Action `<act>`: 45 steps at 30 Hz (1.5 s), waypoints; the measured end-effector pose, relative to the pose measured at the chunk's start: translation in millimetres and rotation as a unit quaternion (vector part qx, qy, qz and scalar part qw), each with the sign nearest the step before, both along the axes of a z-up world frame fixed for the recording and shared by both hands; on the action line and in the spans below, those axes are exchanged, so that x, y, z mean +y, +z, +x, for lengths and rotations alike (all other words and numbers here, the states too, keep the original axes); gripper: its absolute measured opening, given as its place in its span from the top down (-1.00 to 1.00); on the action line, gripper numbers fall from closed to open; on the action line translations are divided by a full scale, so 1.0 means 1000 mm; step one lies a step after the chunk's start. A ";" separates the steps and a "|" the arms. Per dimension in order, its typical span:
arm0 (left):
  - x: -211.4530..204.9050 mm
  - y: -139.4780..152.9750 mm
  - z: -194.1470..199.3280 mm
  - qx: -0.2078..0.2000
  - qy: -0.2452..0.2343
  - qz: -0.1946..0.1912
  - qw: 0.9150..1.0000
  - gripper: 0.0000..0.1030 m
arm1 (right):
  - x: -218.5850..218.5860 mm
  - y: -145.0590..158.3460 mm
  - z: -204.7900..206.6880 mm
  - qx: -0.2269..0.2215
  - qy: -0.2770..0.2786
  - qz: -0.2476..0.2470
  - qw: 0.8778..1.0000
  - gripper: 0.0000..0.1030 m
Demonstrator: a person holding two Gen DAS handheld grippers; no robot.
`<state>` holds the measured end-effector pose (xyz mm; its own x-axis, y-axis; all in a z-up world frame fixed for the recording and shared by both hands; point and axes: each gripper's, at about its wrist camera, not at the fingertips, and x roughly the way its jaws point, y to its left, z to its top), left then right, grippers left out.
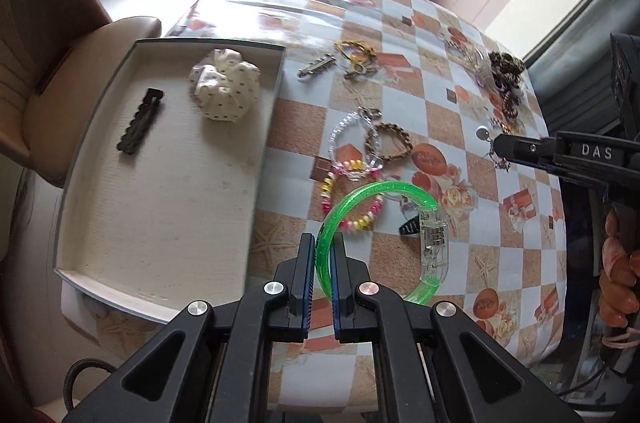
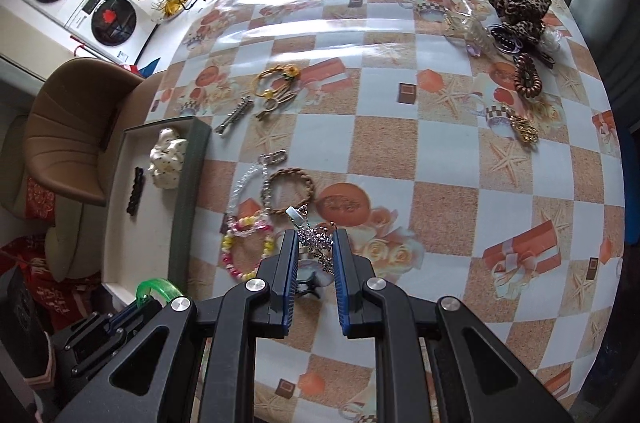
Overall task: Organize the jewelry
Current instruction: 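Carry the bangle and brooch into the tray and open both grippers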
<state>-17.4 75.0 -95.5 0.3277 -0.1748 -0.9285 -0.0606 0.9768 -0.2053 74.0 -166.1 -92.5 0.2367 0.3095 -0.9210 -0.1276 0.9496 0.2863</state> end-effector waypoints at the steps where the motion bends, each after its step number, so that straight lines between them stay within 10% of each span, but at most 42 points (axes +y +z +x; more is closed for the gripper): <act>1: 0.007 0.002 -0.001 -0.002 0.006 -0.001 1.000 0.80 | 0.005 0.002 -0.001 -0.001 0.004 0.001 1.000 0.65; 22: 0.150 -0.009 -0.008 -0.011 0.154 0.009 0.988 0.80 | 0.202 0.012 0.019 -0.020 0.158 0.022 0.987 0.65; 45: 0.189 -0.096 0.036 0.031 0.181 0.049 0.982 0.79 | 0.328 -0.089 0.099 -0.005 0.202 -0.007 0.979 0.64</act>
